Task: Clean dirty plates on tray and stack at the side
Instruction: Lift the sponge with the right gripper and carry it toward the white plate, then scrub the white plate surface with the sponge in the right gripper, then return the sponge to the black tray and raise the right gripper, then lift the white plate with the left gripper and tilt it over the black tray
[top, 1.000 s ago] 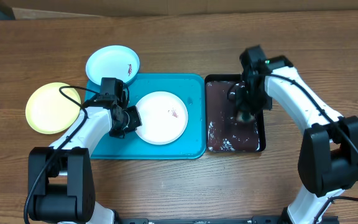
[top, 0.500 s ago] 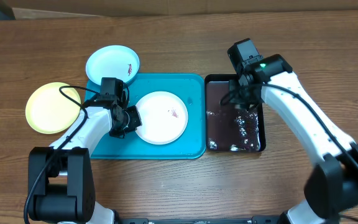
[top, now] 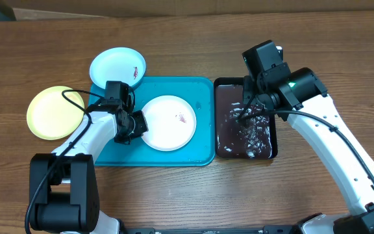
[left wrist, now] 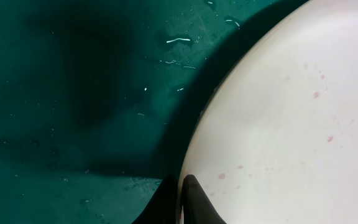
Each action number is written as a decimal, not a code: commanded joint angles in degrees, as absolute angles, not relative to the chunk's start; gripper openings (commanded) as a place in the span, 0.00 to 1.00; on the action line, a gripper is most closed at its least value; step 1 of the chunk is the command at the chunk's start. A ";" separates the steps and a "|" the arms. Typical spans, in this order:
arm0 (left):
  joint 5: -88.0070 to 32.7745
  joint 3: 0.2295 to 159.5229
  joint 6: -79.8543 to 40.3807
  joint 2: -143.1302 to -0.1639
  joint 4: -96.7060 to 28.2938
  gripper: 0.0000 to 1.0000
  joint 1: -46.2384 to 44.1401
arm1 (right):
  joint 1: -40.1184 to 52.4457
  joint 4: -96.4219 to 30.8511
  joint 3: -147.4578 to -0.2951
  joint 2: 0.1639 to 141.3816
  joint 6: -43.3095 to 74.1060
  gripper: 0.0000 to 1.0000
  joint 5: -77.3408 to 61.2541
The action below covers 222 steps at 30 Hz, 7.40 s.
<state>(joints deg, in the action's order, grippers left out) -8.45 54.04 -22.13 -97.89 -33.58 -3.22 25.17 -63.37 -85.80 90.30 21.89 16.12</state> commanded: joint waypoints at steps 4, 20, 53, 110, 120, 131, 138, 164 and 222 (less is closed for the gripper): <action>-7.49 54.87 -21.43 -97.38 -33.58 0.09 -3.18 | 25.08 -62.22 -84.03 90.02 22.57 0.04 17.45; -7.49 54.85 -21.43 -97.38 -33.56 0.04 -3.18 | 25.08 -41.93 -60.62 90.13 22.31 0.04 13.15; -7.42 54.85 -21.45 -97.38 -32.67 0.04 -5.41 | 31.44 -44.05 -79.59 97.38 15.00 0.04 -10.92; -7.29 54.85 -21.43 -97.38 -32.73 0.04 -5.41 | 40.12 -30.20 -79.46 121.01 18.28 0.04 -4.51; -7.29 54.85 -21.43 -97.38 -32.71 0.04 -5.41 | 40.16 -30.11 -79.46 122.02 18.28 0.04 -15.64; -7.29 54.85 -21.43 -97.38 -32.71 0.04 -5.41 | 39.42 -33.54 -83.94 121.19 19.46 0.04 -28.64; -7.29 54.85 -21.43 -97.38 -32.71 0.04 -5.41 | 36.27 -47.31 -97.54 116.14 14.72 0.04 -27.38; -7.51 54.85 -21.43 -97.38 -32.80 0.06 -5.41 | 20.23 -57.71 -80.42 110.28 18.00 0.04 7.92; -3.46 64.86 -19.38 -96.66 -41.58 0.04 -7.05 | -12.08 -64.36 -93.82 109.95 17.82 1.00 -0.10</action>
<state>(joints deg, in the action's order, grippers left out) -5.76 60.07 -21.19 -97.82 -40.25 -6.79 -11.97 -64.53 -93.25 110.52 17.78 0.21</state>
